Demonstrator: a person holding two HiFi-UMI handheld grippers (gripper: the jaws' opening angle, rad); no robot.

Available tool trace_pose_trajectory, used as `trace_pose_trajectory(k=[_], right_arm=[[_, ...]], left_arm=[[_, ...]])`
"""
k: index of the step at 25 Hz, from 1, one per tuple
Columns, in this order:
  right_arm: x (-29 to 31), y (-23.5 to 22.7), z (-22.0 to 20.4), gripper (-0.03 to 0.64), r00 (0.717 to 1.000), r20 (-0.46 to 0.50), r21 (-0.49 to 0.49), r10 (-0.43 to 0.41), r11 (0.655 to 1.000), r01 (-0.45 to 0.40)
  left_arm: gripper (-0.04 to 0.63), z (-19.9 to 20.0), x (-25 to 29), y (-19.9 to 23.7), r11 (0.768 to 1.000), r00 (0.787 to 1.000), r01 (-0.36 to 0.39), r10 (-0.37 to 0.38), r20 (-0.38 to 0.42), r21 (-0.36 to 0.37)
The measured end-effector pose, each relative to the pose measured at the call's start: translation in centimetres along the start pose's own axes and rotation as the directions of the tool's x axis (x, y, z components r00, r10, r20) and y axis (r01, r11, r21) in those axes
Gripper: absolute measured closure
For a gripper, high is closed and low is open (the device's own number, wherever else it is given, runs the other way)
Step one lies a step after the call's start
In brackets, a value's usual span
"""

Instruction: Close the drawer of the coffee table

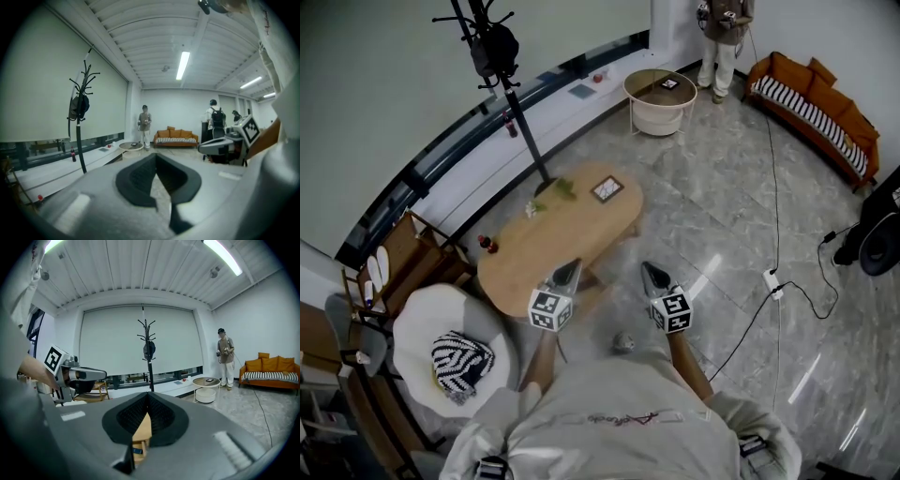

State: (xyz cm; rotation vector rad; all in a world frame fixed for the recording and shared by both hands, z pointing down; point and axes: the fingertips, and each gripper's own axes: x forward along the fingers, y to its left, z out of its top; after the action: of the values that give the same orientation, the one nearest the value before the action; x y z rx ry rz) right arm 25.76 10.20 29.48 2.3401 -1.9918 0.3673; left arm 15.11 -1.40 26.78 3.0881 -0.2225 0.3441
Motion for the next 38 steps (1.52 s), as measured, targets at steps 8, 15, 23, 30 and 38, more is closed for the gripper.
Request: trace_pose_trajectory(k=[8, 15, 23, 30, 38], right_arm=[[2.0, -3.1, 0.0, 0.612, 1.000, -0.011, -0.006, 0.020, 1.000, -0.020], [3.1, -3.6, -0.4, 0.612, 0.999, -0.034, -0.005, 0.035, 0.999, -0.035], [4.7, -3.0, -0.8, 0.612, 0.998, -0.063, 0.002, 0.022, 1.000, -0.022], [7.1, -2.9, -0.1, 0.612, 0.997, -0.076, -0.008, -0.001, 1.000, 0.000], [12.1, -0.7, 1.3, 0.612, 0.997, -0.076, -0.036, 0.031, 0.999, -0.034]], left_arm=[[0.595, -0.1, 3.8, 0.5, 1.000, 1.000, -0.009, 0.009, -0.002, -0.015], [0.595, -0.9, 4.6, 1.2, 0.999, 1.000, -0.019, 0.018, -0.013, -0.040], [0.595, -1.8, 5.0, 2.9, 0.998, 1.000, -0.004, 0.002, -0.025, -0.066], [0.595, -1.5, 6.0, 5.2, 0.997, 0.999, 0.031, -0.033, -0.020, -0.066], [0.595, -1.5, 4.4, 10.7, 0.997, 1.000, -0.014, 0.014, -0.004, -0.077]])
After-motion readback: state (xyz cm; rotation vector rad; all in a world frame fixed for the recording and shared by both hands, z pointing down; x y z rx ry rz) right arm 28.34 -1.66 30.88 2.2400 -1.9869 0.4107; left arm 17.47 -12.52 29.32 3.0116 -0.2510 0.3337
